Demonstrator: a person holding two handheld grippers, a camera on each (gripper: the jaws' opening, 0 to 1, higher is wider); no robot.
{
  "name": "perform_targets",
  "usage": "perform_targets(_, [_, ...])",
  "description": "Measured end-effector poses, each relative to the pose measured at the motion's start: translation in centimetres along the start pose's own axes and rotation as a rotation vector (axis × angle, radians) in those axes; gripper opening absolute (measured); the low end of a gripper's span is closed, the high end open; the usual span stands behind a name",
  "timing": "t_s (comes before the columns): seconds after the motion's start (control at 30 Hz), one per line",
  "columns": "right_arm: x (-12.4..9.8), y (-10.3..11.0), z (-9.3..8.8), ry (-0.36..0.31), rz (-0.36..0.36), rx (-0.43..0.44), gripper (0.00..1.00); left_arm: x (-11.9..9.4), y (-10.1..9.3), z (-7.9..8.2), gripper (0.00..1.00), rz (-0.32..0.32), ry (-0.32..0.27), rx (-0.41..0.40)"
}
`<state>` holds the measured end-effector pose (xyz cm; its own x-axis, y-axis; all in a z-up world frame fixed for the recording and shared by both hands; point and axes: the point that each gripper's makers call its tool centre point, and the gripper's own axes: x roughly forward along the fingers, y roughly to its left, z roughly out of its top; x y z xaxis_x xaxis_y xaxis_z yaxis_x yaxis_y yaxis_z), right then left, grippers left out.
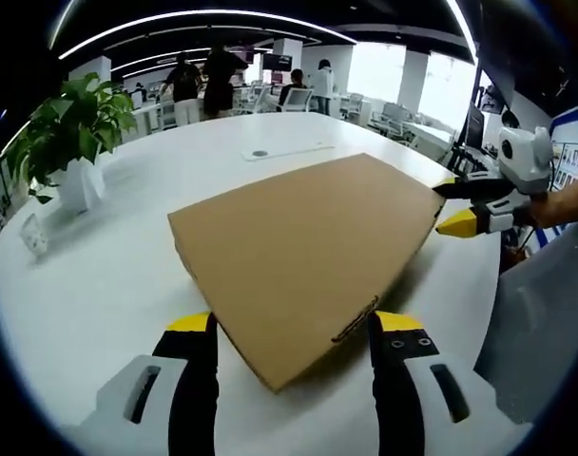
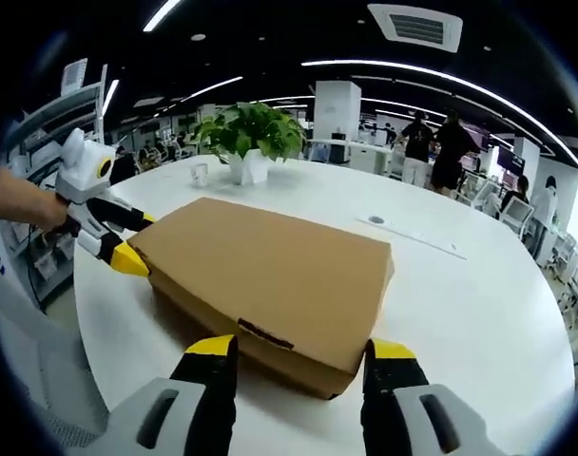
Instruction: Operate the shoe box by opening the lid, removing the specified soft item, and placing it in the target area until the item is outside and the box remains undamaged.
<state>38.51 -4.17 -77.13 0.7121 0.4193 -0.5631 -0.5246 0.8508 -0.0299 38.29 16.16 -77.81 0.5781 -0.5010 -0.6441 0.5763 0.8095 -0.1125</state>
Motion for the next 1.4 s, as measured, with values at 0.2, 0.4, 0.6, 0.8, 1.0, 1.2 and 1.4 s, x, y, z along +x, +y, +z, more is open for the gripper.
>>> perform_targets(0.2, [-0.1,1.0,-0.1,0.005,0.002,-0.017,0.48,-0.6,0.6,-0.6,0.66,0.003,0.006,0.012])
perform_targets(0.4, [-0.2,1.9,-0.1,0.011,-0.01,-0.025,0.45,-1.1,1.1,-1.0,0.66,-0.002,0.013,0.025])
perform_targets(0.6, [-0.2,2.9,-0.1,0.013,-0.003,-0.031,0.45,-1.7,1.7,-1.5,0.66,-0.01,0.02,0.031])
perform_targets(0.8, [-0.4,3.7,-0.2,0.021,-0.001,-0.045,0.44,-2.3,2.0,-1.8,0.66,-0.017,0.019,0.037])
perform_targets(1.0, [-0.5,4.4,-0.2,0.029,0.003,-0.045,0.44,-2.8,2.2,-2.1,0.66,-0.02,0.022,0.039])
perform_targets(1.2, [-0.8,5.3,-0.3,0.034,0.011,-0.05,0.44,-3.4,2.3,-2.5,0.66,-0.028,0.028,0.047])
perform_targets(1.4, [-1.0,5.8,-0.5,0.043,0.017,-0.062,0.43,-3.7,2.4,-2.8,0.65,-0.029,0.027,0.047])
